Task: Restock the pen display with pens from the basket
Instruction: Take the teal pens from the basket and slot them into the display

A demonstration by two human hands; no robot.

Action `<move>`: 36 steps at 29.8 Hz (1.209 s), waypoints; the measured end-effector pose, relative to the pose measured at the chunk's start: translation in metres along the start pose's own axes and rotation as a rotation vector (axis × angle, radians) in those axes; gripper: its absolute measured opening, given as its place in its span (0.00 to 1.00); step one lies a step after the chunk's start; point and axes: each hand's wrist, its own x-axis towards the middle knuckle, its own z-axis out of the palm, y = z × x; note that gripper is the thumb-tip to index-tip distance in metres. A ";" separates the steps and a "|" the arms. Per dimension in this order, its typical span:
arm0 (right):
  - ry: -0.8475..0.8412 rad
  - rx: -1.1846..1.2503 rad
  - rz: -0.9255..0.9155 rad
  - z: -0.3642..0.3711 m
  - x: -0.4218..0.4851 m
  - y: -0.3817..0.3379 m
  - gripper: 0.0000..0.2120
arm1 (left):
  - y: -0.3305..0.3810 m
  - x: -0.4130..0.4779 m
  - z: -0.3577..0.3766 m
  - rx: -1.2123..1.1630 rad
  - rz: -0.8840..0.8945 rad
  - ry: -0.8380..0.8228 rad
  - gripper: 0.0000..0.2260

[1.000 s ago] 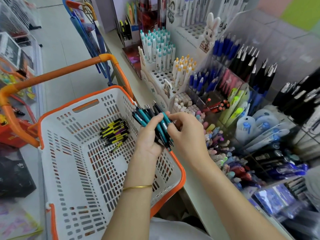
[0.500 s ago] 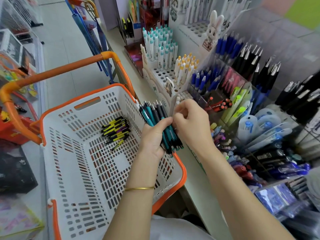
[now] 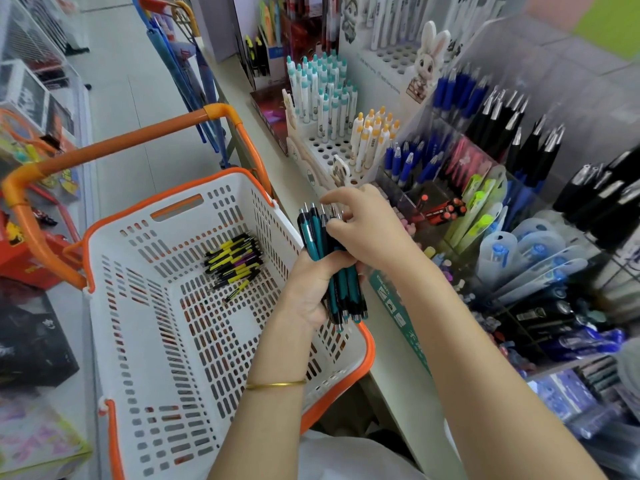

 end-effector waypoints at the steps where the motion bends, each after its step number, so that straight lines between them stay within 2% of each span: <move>1: 0.039 0.016 -0.013 0.002 0.002 -0.001 0.19 | 0.001 -0.001 0.001 0.002 0.015 -0.025 0.09; 6: 0.120 -0.136 -0.009 0.007 0.014 -0.005 0.13 | -0.002 -0.002 0.004 0.069 0.030 -0.020 0.11; 8: 0.143 -0.100 -0.035 0.006 0.019 -0.005 0.09 | -0.003 -0.002 0.003 0.078 0.008 -0.028 0.10; 13: 0.222 0.030 -0.001 -0.007 0.032 -0.005 0.14 | -0.006 -0.001 0.001 0.062 -0.077 -0.021 0.08; 15: 0.182 0.023 0.013 -0.010 0.034 -0.003 0.13 | -0.007 -0.001 0.000 0.064 -0.081 -0.019 0.08; 19: -0.021 -0.181 0.032 -0.004 0.027 0.001 0.17 | -0.006 0.001 0.000 0.076 -0.059 -0.029 0.09; 24: -0.008 0.017 0.062 -0.006 0.023 0.002 0.14 | -0.005 0.000 0.000 0.065 -0.080 -0.018 0.10; 30: 0.098 0.148 0.092 0.000 0.026 0.002 0.21 | -0.001 -0.001 -0.002 0.086 -0.117 -0.026 0.10; 33: 0.240 0.295 0.132 -0.009 0.032 0.004 0.19 | -0.006 -0.006 -0.001 0.100 -0.156 -0.045 0.10; 36: 0.470 0.390 0.126 -0.022 0.033 0.002 0.13 | -0.007 -0.007 -0.001 0.067 -0.176 -0.039 0.10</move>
